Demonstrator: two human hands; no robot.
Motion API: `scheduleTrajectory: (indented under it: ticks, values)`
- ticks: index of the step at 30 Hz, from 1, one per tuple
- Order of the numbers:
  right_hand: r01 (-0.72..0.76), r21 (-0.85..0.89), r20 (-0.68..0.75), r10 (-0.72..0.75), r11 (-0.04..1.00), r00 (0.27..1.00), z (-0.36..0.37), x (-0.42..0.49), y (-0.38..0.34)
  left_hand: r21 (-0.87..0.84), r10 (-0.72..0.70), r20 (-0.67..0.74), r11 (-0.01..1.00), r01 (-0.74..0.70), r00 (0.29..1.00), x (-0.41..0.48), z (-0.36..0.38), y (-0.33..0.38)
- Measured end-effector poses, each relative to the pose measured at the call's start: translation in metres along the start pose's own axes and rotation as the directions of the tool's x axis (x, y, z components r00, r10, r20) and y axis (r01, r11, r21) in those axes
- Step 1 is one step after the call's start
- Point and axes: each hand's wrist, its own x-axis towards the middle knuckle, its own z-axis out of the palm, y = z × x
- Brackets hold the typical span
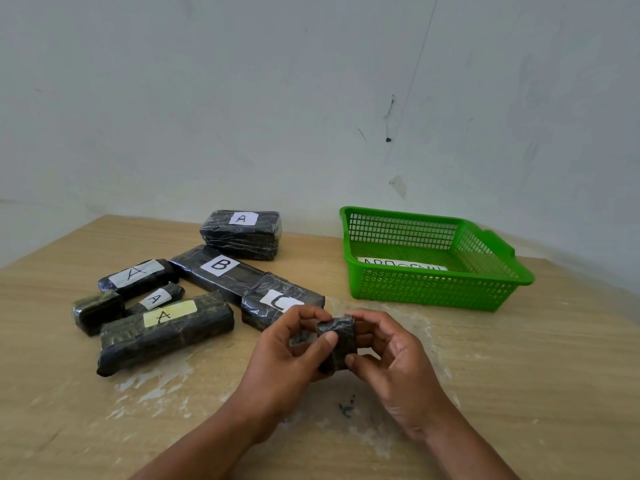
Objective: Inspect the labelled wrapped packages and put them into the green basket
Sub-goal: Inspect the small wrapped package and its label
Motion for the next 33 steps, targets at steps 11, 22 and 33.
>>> scheduleTrajectory:
  ticks: [11, 22, 33]
  values:
    - [0.016, 0.093, 0.015, -0.018, 0.996, 1.000, 0.0000, -0.0011, -0.0056, -0.013, -0.013, 0.005, 1.000, 0.013, 1.000, -0.0010, -0.0012, -0.0001]
    - [0.034, 0.017, -0.006, -0.034, 0.999, 0.999, 0.0013, 0.0000, -0.0075, 0.037, 0.014, 0.041, 0.999, -0.015, 0.999, -0.0024, 0.0005, -0.0030]
    - [0.076, 0.051, -0.012, -0.075, 0.996, 0.997, 0.0019, 0.0006, -0.0022, 0.152, 0.106, 0.015, 0.983, -0.107, 0.994, -0.0016, -0.0016, -0.0043]
